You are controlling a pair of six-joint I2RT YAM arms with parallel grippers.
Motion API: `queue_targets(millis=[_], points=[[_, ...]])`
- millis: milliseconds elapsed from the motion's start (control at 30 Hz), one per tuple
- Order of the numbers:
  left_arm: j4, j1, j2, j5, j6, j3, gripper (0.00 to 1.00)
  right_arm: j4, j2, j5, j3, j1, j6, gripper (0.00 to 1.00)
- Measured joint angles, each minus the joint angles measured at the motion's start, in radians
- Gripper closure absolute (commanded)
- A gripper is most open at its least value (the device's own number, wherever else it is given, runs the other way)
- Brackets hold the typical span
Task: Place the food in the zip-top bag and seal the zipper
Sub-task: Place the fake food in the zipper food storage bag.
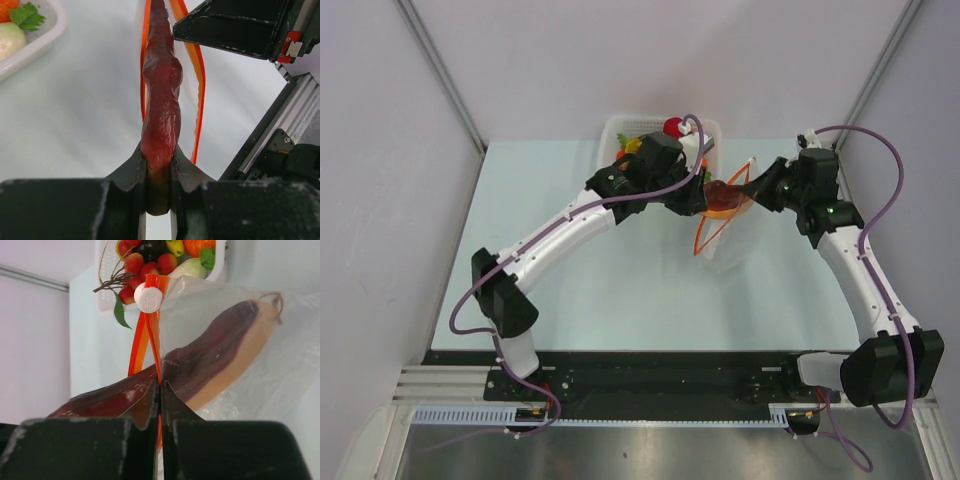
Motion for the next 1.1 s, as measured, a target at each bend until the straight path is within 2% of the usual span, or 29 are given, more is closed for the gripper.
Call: queue_targets(millis=[200,333,533,800,933,1100], points=[[0.015,0.028,0.008,0.054,-0.01,-0.005,1.0,0.013,0.006,-0.111,0.0,-0.04,0.082,1.0],[-0.048,0.054,0.008,0.063,0.002,0.014,1.0,0.026,0.005,-0.154,0.0,-0.032,0.161,1.0],[-0.183,0.06,0.012,0.063,0.029,0.114,1.0,0.076,0.007,-0.182,-0.029,0.005,0.285,1.0],[-0.196,0.056,0.044,0.066,0.027,0.12,1.0,0.133,0.052,-0.216,-0.043,0.0,0.394,1.0],[-0.224,0.05,0.113,0.041,0.019,0.166,1.0,0.14,0.055,-0.222,-0.043,-0.002,0.418,1.0],[-0.226,0.047,0.135,0.033,0.016,0.153,1.0,0.143,0.055,-0.229,-0.043,-0.015,0.437,1.0]])
